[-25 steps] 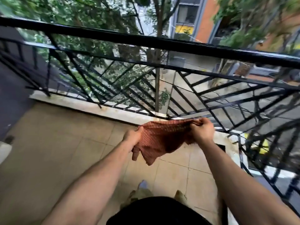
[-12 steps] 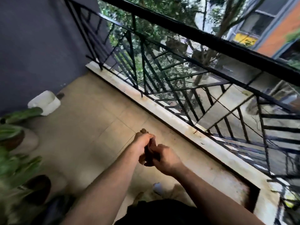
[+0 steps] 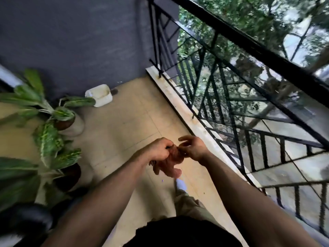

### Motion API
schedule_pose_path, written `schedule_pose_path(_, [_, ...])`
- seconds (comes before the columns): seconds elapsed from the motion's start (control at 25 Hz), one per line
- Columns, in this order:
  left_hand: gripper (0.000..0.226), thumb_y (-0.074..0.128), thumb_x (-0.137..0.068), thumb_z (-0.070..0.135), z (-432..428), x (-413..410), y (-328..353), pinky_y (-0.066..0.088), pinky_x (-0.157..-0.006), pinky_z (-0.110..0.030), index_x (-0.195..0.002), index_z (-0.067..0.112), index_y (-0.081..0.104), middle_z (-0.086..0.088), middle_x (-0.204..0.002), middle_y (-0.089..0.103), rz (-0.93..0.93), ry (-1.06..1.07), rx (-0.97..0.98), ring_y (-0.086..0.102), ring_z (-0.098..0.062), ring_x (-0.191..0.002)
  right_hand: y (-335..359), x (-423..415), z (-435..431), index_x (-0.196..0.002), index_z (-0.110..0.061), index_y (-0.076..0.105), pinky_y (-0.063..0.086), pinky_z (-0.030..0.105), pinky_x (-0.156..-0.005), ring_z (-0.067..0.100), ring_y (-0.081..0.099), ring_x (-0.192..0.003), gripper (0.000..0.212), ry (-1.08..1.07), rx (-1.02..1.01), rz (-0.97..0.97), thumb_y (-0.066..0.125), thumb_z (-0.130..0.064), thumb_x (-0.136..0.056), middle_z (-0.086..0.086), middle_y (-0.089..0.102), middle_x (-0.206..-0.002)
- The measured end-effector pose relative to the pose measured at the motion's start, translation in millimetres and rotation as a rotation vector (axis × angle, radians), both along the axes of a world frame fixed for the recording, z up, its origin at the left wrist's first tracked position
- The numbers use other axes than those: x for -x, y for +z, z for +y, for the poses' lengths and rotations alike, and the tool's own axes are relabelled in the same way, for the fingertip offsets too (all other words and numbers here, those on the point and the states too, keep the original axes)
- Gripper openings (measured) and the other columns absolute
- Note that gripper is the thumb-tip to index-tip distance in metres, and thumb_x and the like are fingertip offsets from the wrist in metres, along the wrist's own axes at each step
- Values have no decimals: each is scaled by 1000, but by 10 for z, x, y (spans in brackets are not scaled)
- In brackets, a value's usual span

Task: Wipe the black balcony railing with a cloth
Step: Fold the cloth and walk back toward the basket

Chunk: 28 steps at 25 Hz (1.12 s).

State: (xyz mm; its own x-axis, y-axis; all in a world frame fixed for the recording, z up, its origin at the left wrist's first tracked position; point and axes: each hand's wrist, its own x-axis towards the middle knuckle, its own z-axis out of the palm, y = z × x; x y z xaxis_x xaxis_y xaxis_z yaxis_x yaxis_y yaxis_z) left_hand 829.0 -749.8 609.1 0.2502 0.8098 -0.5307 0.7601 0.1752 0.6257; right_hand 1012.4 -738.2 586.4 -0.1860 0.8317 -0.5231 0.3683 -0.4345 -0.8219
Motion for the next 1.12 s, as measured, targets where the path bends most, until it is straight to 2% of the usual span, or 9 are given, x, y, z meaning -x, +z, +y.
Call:
schedule_pose_path(0.12, [27,51,-84,8,318,202,129,46,-57,-19,-96,23,71,3,-86,68,99,88,-102,66,-15,-78,115,82,450,-109,-4,68,62,40,-63,15,65,-55,27,233,36,-14,73,8,-85,4,69,-69])
schedule_pose_path(0.24, [26,54,-80,15,531,444,105,54,-72,-30,-96,30,67,-1,-99,71,263,71,-186,67,-23,-91,279,103,886,-116,-1,65,52,26,-48,18,62,-54,38,333,29,-17,84,-6,-83,10,68,-77])
schedule_pose_path(0.4, [17,61,-83,21,662,660,-23,49,-74,-29,-98,29,65,2,-101,70,450,110,-317,65,-22,-93,519,199,1490,-105,-17,70,54,26,-54,13,67,-50,29,744,-127,-480,83,-31,-84,1,73,-82])
schedule_pose_path(0.48, [18,64,-82,23,720,728,-37,49,-73,-30,-100,27,65,1,-100,69,537,124,-355,66,-23,-91,582,328,1669,-103,-14,74,59,29,-65,18,74,-67,26,1019,-268,-810,66,-36,-93,5,75,-93])
schedule_pose_path(0.52, [21,66,-80,23,769,776,-16,51,-74,-31,-101,26,66,1,-98,70,568,136,-365,67,-24,-90,587,383,1738,-104,-11,72,59,32,-70,26,73,-80,29,1036,-383,-923,58,-34,-94,9,74,-99])
schedule_pose_path(0.68, [24,62,-80,13,1031,1070,66,53,-78,-36,-100,23,71,-8,-98,71,574,295,-392,68,-32,-93,529,515,1995,-103,-4,61,50,41,-74,42,64,-91,21,646,-662,-670,48,-20,-98,22,65,-105])
schedule_pose_path(0.92, [10,71,-86,19,1408,1390,143,54,-79,-36,-96,19,69,-7,-98,72,443,355,-409,67,-29,-92,603,711,2320,-98,-18,67,55,32,-72,27,68,-85,19,454,-560,-586,61,-7,-85,8,71,-97])
schedule_pose_path(1.04, [6,63,-93,16,1484,1470,123,53,-76,-37,-98,16,60,-8,-99,69,328,305,-380,64,-27,-89,576,805,2453,-80,-19,69,56,32,-60,21,66,-58,18,73,-355,-279,61,-3,-84,11,75,-87])
schedule_pose_path(1.12, [4,61,-96,16,1526,1479,159,49,-73,-34,-99,17,59,-4,-99,66,260,242,-329,63,-24,-90,552,881,2489,-75,-20,70,54,33,-60,19,62,-57,24,-134,-279,-175,58,-3,-87,12,74,-85])
